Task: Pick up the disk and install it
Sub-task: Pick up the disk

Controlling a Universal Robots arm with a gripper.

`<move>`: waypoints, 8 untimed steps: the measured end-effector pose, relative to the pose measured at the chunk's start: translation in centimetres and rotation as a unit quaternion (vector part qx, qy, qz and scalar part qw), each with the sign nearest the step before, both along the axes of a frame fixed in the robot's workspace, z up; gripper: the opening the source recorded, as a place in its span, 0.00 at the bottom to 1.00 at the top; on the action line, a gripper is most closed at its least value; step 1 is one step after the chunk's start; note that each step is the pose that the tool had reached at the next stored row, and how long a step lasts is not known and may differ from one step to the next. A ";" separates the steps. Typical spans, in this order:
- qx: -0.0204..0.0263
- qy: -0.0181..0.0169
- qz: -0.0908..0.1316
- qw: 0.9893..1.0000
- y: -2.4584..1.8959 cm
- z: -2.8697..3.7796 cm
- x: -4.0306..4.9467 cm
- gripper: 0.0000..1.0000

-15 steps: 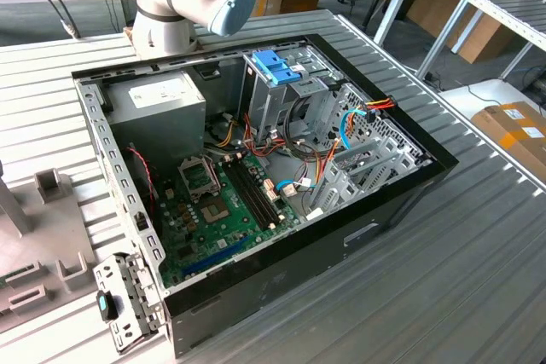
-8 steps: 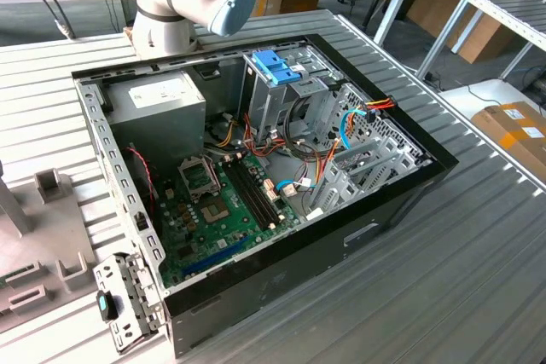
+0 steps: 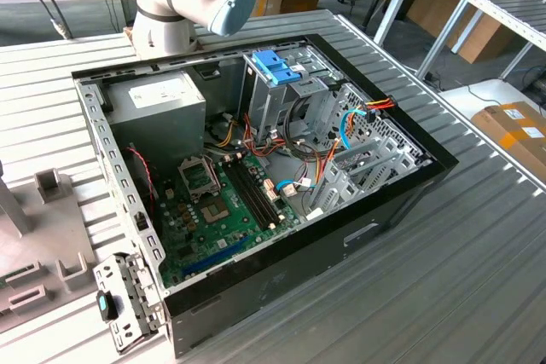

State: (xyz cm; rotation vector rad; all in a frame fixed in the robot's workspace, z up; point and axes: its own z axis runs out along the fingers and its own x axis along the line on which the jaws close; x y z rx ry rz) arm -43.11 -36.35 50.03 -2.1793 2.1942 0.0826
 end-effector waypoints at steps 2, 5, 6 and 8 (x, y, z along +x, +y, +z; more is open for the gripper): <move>0.000 0.000 0.000 1.000 0.00 0.16 0.02 0.37; 0.000 0.000 0.000 1.000 0.00 0.40 0.03 0.37; 0.000 0.000 0.000 1.000 0.00 0.48 0.04 0.37; 0.000 0.000 0.000 1.000 0.00 0.64 0.05 0.37</move>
